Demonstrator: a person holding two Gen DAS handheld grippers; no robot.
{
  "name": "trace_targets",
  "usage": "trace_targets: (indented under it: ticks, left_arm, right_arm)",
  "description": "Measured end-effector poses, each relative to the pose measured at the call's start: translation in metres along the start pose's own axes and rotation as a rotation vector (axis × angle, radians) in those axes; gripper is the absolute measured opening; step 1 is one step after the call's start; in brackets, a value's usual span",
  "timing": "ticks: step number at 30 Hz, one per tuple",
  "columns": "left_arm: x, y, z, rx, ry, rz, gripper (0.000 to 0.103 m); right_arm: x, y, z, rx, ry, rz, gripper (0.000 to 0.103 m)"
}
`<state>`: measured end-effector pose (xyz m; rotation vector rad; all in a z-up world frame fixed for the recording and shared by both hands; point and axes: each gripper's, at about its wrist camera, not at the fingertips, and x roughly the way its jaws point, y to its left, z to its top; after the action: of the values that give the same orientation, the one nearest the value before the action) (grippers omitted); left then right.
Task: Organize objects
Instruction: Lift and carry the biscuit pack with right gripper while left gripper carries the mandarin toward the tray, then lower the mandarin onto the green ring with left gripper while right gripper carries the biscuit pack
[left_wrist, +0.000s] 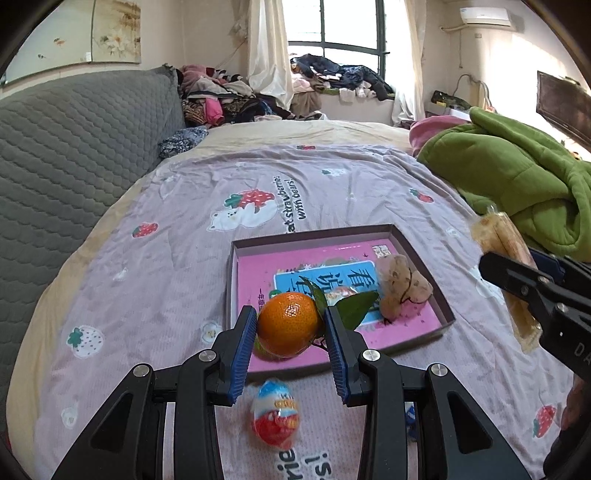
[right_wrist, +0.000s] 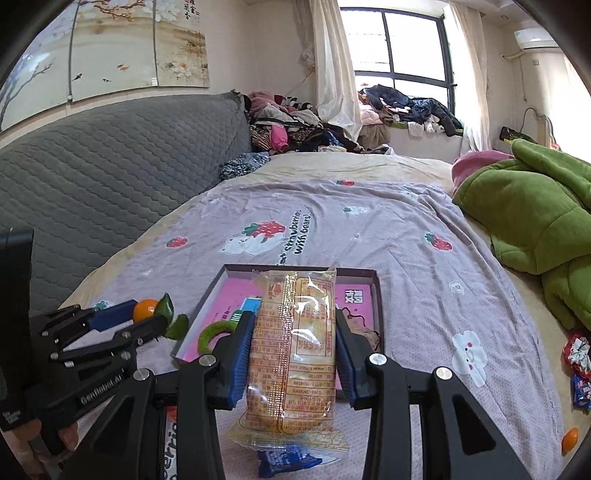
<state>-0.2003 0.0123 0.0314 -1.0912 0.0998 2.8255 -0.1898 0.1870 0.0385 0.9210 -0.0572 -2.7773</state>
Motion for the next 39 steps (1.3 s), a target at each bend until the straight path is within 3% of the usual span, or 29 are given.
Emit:
trace_targets:
  ticks: [15, 39]
  left_arm:
    - [0.055, 0.006, 0.024, -0.029, 0.029, -0.005, 0.038]
    - [0.110, 0.011, 0.010, -0.026, 0.077, 0.007, 0.038]
  right_arm:
    - [0.034, -0.010, 0.006, -0.021, 0.018, -0.019, 0.041]
    - [0.087, -0.035, -0.013, -0.013, 0.080, -0.058, 0.041]
